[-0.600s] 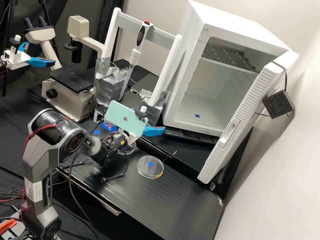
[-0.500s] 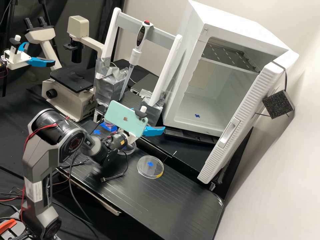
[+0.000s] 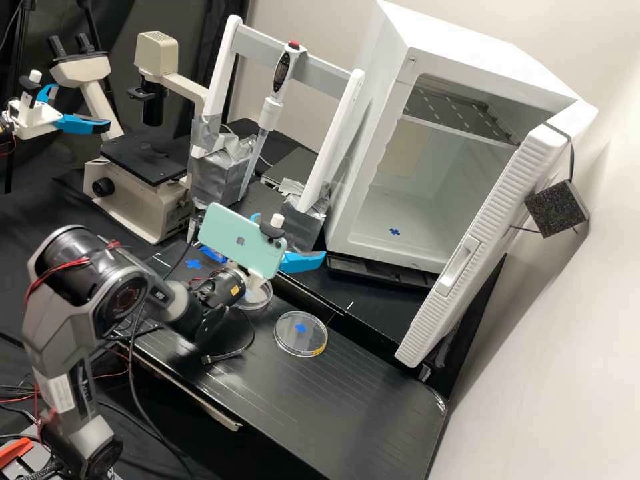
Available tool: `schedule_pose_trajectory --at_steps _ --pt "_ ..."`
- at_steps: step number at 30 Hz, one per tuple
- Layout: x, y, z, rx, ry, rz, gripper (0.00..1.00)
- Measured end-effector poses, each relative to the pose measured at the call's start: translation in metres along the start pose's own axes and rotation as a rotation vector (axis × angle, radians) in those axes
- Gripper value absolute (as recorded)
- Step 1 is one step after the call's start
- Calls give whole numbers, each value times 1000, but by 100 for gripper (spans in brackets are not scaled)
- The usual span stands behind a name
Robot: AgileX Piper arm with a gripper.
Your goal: Open the bottle
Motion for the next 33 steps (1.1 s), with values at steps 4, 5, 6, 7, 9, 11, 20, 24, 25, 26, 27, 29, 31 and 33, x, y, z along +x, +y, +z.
schedule_pose_trajectory --at_steps 4,5,6,7,9,11,20,24,25,26,27,29,31,33 --pt "-28 2 -17 5 117 43 100" --pt "-35 1 -21 9 146 49 100" --pt "-41 -1 -24 12 168 47 100" --pt "-45 -3 -27 13 190 43 100" --pt "-53 -12 -33 16 229 15 100" --pt "-57 -21 -36 1 247 -21 100" --pt "-60 -53 -40 -49 247 -140 100" --pt "-58 -58 -35 -53 218 -162 100" --pt "-56 -59 -35 -54 215 -164 100" --pt "-55 -60 -34 -54 213 -168 100" --pt "-53 -60 -35 -54 213 -168 100" --pt "-50 -62 -34 -54 210 -170 100" --pt "-48 -63 -34 -55 208 -173 100" --pt "-46 -64 -34 -55 206 -174 100"
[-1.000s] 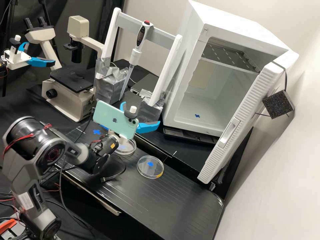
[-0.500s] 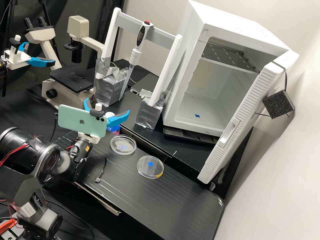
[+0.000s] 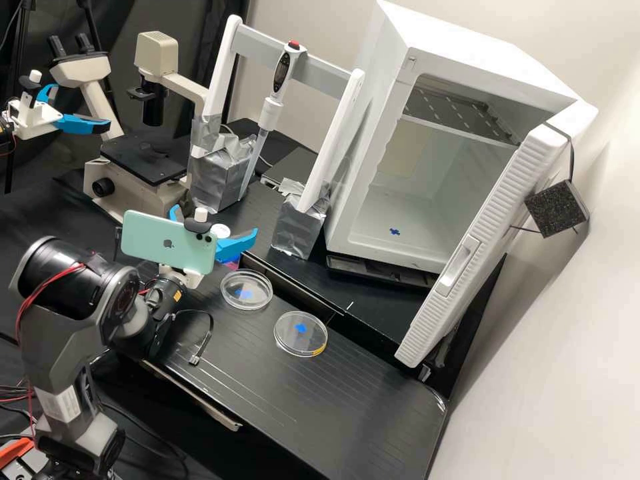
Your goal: Open the bottle
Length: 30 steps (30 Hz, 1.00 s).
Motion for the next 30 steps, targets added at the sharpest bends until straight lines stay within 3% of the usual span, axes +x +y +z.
schedule_pose_trajectory --at_steps 1,13,30 --pt "1 0 1 0 -3 0 0" --pt "12 2 6 -3 -17 13 0" --pt "20 -7 14 -1 -52 -27 0"
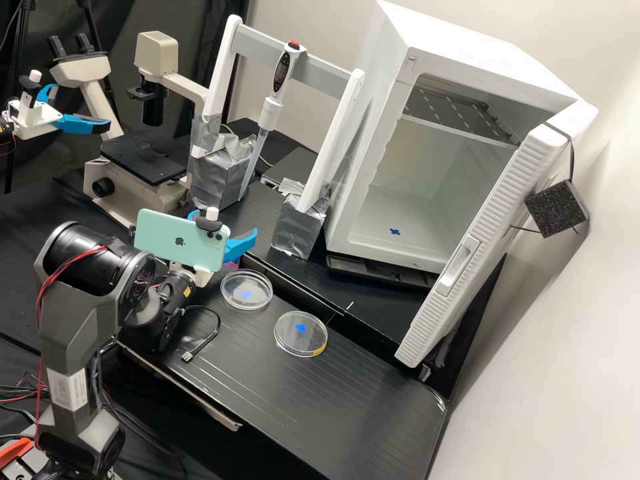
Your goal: Open the bottle
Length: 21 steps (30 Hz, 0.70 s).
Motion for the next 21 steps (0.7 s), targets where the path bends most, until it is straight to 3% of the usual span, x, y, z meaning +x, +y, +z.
schedule_pose_trajectory --at_steps 21 --pt "-5 -2 4 0 -19 -7 0"
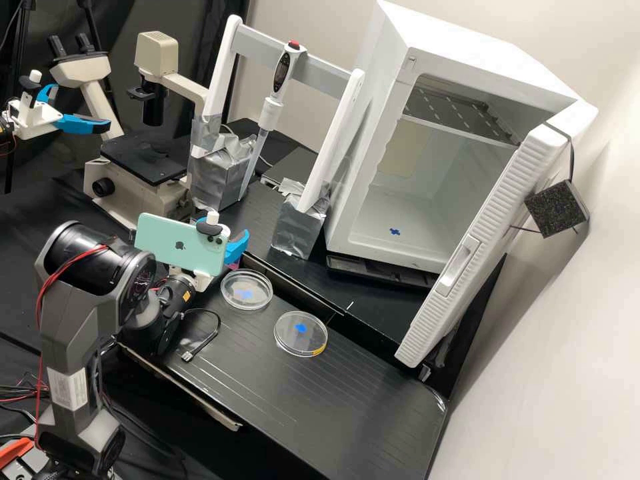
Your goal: Open the bottle
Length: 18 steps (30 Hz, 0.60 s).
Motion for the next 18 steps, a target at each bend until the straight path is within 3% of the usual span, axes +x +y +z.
schedule_pose_trajectory --at_steps 18 --pt "-3 -2 0 -2 1 -11 0"
